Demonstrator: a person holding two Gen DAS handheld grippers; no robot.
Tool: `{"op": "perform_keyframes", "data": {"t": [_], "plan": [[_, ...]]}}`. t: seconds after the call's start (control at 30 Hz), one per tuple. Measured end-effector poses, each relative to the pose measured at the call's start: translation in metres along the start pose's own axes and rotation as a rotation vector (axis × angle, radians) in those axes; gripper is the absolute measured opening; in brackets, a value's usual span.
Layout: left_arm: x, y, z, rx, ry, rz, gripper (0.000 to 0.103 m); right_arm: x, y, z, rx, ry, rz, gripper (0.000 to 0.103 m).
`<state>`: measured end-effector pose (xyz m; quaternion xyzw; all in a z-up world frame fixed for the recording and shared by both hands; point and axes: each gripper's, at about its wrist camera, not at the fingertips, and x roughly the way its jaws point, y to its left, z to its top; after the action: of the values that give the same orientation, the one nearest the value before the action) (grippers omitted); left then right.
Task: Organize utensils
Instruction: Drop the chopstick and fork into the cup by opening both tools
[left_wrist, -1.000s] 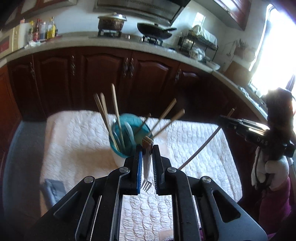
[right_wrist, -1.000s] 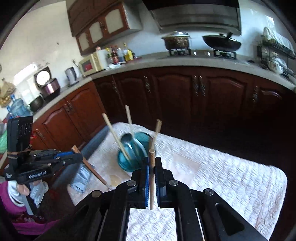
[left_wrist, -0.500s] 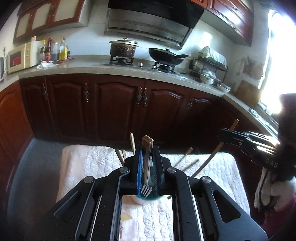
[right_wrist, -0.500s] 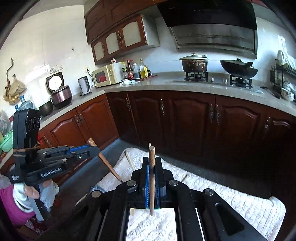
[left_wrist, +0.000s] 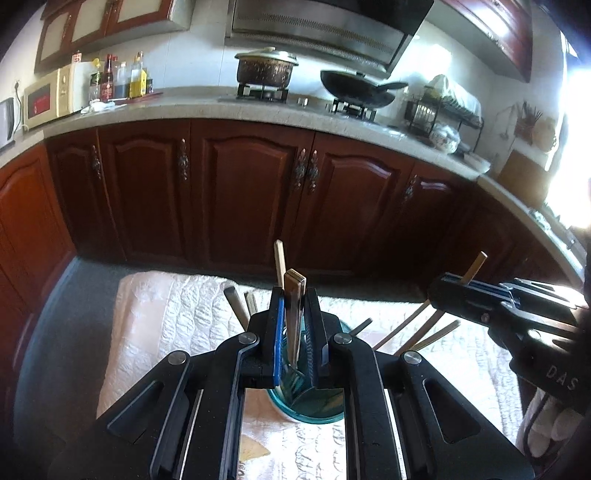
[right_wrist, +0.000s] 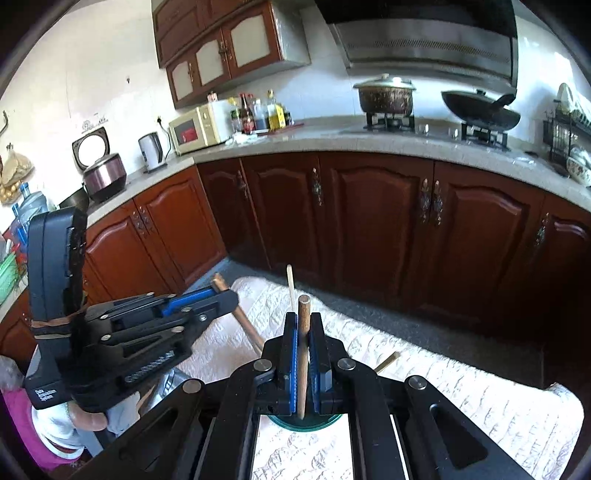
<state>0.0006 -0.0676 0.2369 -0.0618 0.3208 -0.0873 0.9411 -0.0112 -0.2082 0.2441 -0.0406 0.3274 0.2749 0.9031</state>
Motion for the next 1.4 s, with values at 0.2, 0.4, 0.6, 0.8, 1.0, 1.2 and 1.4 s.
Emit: {"op": "perform_keyframes", "data": {"t": [0.2,0.4,0.6,0.8,1.0,1.2,1.4], "plan": [[0.018,-0.004,-0.010,0.006,0.032,0.012,0.009,0.027,-0.016,-0.018,0.050,0.061,0.003,0.005],[0.037,-0.007,-0.022,0.000,0.087,0.025,0.009,0.043,-0.037,-0.036,0.114,0.094,-0.010,0.005],[0.038,-0.001,-0.021,-0.030,0.092,0.034,0.009,0.034,-0.043,-0.034,0.128,0.078,0.001,0.025],[0.026,-0.003,-0.018,-0.034,0.079,0.029,0.025,0.016,-0.042,-0.032,0.149,0.050,0.016,0.028],[0.007,-0.007,-0.022,-0.031,0.053,0.026,0.037,-0.005,-0.045,-0.040,0.192,0.016,0.017,0.031],[-0.008,-0.012,-0.037,0.006,0.038,0.060,0.042,-0.031,-0.046,-0.053,0.216,-0.026,-0.010,0.036],[-0.009,-0.014,-0.064,-0.006,0.076,0.078,0.043,-0.035,-0.032,-0.083,0.218,-0.018,-0.088,0.040]]}}
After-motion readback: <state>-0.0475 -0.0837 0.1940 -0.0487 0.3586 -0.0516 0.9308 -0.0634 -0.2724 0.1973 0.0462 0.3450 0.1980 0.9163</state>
